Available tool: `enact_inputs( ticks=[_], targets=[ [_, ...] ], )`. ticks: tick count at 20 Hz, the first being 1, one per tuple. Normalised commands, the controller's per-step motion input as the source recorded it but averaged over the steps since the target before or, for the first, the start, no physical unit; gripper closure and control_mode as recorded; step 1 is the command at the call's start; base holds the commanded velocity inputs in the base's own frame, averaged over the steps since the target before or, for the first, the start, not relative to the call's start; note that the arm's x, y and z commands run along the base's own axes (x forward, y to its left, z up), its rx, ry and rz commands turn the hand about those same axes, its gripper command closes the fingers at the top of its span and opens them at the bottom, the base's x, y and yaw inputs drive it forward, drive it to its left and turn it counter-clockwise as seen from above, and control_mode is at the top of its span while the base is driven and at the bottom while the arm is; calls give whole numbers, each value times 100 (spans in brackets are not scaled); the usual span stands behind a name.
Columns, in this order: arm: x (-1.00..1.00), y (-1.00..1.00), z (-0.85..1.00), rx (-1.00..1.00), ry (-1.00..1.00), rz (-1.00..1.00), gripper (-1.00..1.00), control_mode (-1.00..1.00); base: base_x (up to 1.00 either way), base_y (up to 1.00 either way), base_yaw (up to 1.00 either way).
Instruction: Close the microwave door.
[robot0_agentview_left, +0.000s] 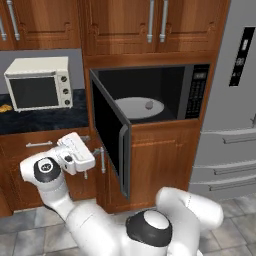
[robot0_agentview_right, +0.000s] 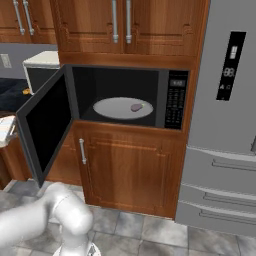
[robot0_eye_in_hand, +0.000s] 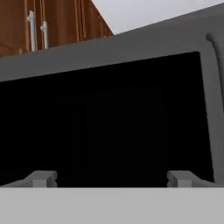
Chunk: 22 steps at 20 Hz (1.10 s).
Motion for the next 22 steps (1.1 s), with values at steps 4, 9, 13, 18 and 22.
enact_inputs(
  ticks=[4,9,13,18,22],
  targets=[
    [76,-14,-57,-3,1,-30,-100,-100,0,0,0],
    [33,-86,-48,0,1,-15,-100,-100,0,0,0],
    [11,-100,-24,0,-3,-2,-100,-100,0,0,0],
    [18,-94,0,0,-12,4,-100,-100,0,0,0],
    [33,-71,0,0,-2,12,-100,-100,0,0,0]
  ],
)
